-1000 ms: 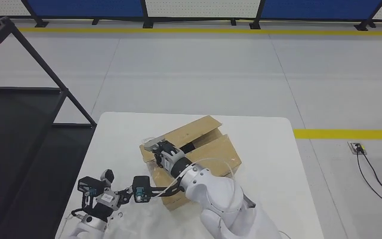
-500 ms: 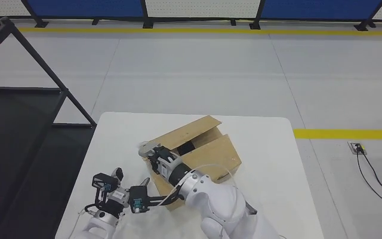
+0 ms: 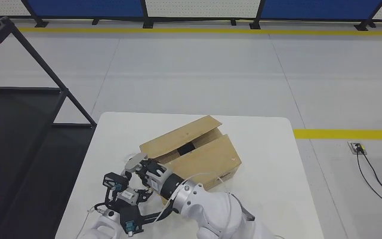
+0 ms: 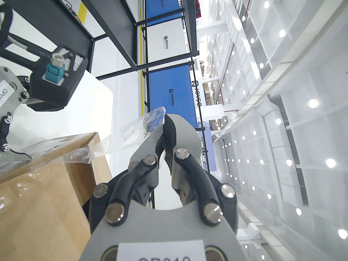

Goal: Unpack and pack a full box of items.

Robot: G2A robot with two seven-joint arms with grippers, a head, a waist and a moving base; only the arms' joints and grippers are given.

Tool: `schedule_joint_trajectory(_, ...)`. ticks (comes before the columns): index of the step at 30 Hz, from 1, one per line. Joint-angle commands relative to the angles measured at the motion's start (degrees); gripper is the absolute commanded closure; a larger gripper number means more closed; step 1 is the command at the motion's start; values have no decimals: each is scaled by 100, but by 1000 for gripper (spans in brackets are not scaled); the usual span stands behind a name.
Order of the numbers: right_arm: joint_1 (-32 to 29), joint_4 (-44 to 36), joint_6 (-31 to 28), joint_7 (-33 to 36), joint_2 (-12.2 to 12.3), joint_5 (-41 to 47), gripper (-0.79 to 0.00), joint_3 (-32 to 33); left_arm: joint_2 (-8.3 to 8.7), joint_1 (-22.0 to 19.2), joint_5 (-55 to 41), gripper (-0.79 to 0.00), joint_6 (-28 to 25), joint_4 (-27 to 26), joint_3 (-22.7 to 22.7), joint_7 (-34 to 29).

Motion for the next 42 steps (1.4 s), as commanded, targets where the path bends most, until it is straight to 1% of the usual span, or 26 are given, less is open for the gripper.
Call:
schedule_joint_trajectory(1,-1,-14,13,-55,2,-12,0,-12,0,-17,2,-785,1,13,20,-10)
schedule_joint_trajectory(16,44,45,27,-403,3,-36,0,-113,8,-136,-110,-785,-32,101,84,-88)
schedule_joint_trajectory(29,28,49,121,-486,-10,-115,0,-247,20,-142,-284,-785,-41,120,60,-154)
schedule_joint_trajectory(37,0,42,189,-292,-35,-206,0,-311,11,-83,-522,-785,173,53,-10,-41)
schedule_joint_trajectory(42,-30,33,266,-126,-53,-293,0,-343,-11,-20,-972,-785,379,-21,-119,158)
